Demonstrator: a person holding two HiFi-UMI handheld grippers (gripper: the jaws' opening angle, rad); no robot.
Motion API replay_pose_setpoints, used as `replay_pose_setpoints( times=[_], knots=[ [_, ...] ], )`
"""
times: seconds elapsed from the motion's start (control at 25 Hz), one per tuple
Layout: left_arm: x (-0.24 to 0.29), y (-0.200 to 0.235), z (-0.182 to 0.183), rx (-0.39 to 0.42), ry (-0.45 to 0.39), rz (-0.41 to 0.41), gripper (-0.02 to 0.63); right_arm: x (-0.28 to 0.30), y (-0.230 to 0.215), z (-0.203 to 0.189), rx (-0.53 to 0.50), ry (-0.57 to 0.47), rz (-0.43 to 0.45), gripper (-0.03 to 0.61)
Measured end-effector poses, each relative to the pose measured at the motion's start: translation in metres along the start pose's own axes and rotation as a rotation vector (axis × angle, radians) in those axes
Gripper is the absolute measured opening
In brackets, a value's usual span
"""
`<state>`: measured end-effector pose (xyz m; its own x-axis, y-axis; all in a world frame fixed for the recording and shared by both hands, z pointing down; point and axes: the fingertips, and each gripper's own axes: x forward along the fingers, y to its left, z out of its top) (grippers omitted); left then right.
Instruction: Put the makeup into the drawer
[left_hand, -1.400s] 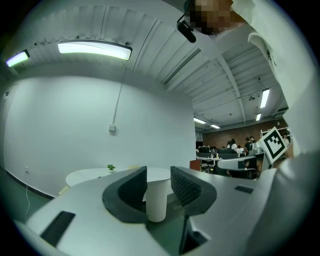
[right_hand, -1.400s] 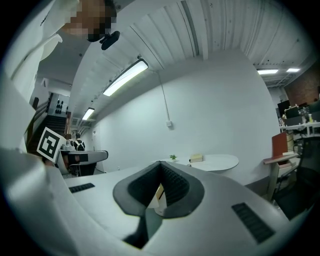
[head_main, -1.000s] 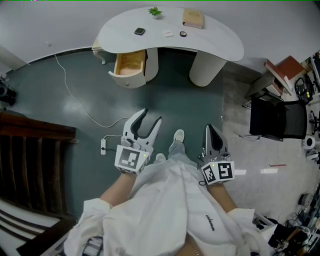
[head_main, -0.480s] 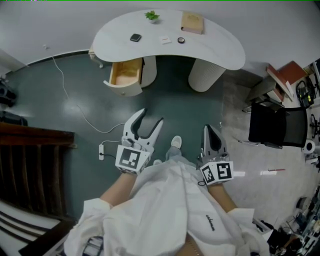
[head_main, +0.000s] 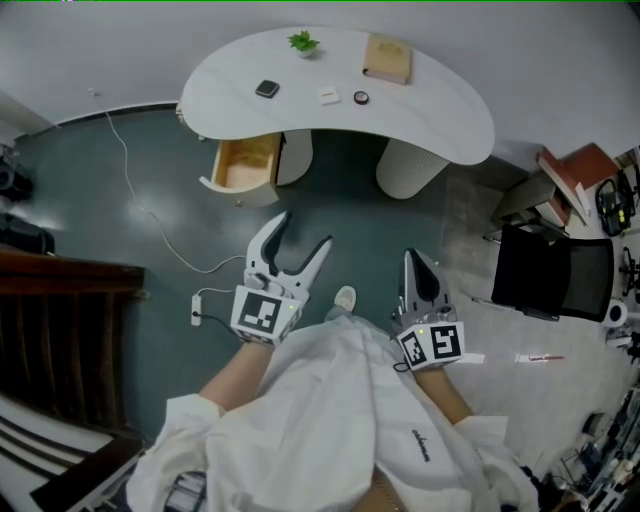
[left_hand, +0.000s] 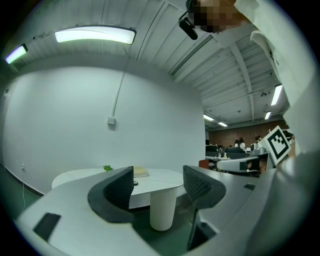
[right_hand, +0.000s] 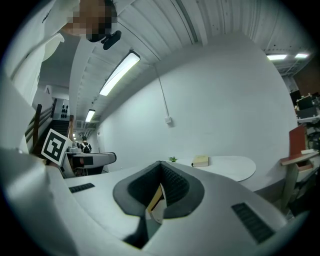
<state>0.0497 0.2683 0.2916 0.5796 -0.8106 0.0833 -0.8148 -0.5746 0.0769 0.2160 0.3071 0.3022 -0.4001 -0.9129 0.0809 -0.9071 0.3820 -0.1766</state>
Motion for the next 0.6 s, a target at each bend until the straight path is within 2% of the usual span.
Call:
replay_pose_setpoints(
  times=[0.28, 0.6],
  knots=[
    [0.042, -0.002, 0.003, 0.005, 0.001, 0.024, 0.328, 0.026, -0.034, 0.007, 0.007, 0.001, 0.039, 0.017],
    [0.073, -0.008, 0.0, 0.004, 0.017, 0.036, 0.33, 0.046, -0.061, 0.011, 0.011, 0.003, 0.065, 0.017]
  ],
)
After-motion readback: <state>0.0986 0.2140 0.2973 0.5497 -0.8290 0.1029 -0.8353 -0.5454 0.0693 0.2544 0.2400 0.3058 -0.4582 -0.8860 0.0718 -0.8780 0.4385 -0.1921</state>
